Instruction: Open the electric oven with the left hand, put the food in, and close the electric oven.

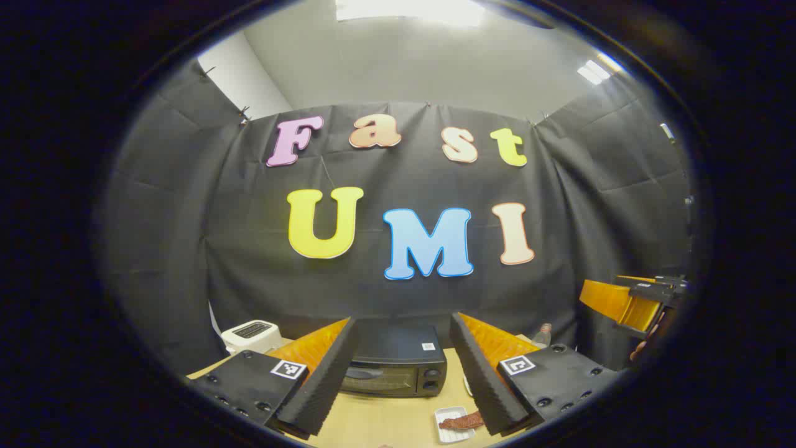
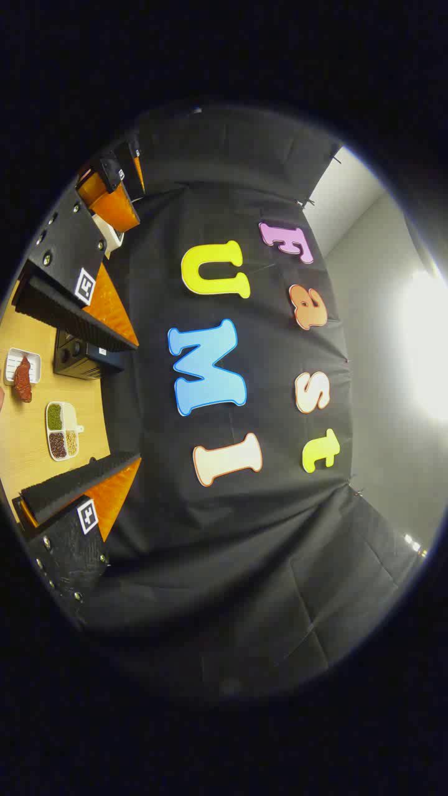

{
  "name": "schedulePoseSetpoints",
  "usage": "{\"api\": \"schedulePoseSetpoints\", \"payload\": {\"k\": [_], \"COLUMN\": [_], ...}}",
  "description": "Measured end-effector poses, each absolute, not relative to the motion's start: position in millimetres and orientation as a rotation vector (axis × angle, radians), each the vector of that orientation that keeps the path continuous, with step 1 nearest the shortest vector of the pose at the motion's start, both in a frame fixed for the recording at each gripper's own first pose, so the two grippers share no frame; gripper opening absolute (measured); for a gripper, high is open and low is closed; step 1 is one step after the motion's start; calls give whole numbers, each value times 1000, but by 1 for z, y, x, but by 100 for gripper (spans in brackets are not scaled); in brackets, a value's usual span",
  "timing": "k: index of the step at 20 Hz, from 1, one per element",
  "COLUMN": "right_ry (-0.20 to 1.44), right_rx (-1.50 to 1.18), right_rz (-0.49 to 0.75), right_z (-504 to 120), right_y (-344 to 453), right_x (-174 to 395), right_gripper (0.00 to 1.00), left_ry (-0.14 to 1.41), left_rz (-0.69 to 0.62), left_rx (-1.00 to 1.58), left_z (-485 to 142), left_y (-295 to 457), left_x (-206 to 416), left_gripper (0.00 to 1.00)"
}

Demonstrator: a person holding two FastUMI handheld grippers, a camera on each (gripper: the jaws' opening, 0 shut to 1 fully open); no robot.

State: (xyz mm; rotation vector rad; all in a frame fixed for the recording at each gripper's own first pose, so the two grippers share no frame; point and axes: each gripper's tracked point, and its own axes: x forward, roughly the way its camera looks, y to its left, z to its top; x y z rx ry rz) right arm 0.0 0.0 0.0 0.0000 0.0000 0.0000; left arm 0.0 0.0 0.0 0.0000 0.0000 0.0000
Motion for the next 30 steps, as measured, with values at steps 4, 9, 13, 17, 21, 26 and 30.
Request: {"api": "schedulePoseSetpoints", "payload": {"k": [4,9,13,17,21,26,30], "right_ry": [-15,-34,-28,-30,-24,-5,18], "right_rx": [-22,-33,-43,-66,-80,-80,-95], "right_rz": [-10,-40,-39,-46,-49,-71,-100], "right_z": [4,6,3,3,0,-8,-15], "right_y": [22,45,59,62,63,56,45], "right_x": [-3,-5,-3,3,10,19,25], "right_gripper": [97,97,97,97,97,97,97], "left_ry": [-15,-19,-23,-10,46,148,262], "left_rz": [-26,-46,-65,-78,-123,-103,-106], "left_rx": [-8,-42,-46,-42,-47,-44,-76], "left_z": [7,6,5,-7,-39,-91,-135], "left_y": [20,53,68,71,67,82,87], "left_x": [0,2,5,20,43,88,129], "left_gripper": [100,100,100,92,100,100,97]}}
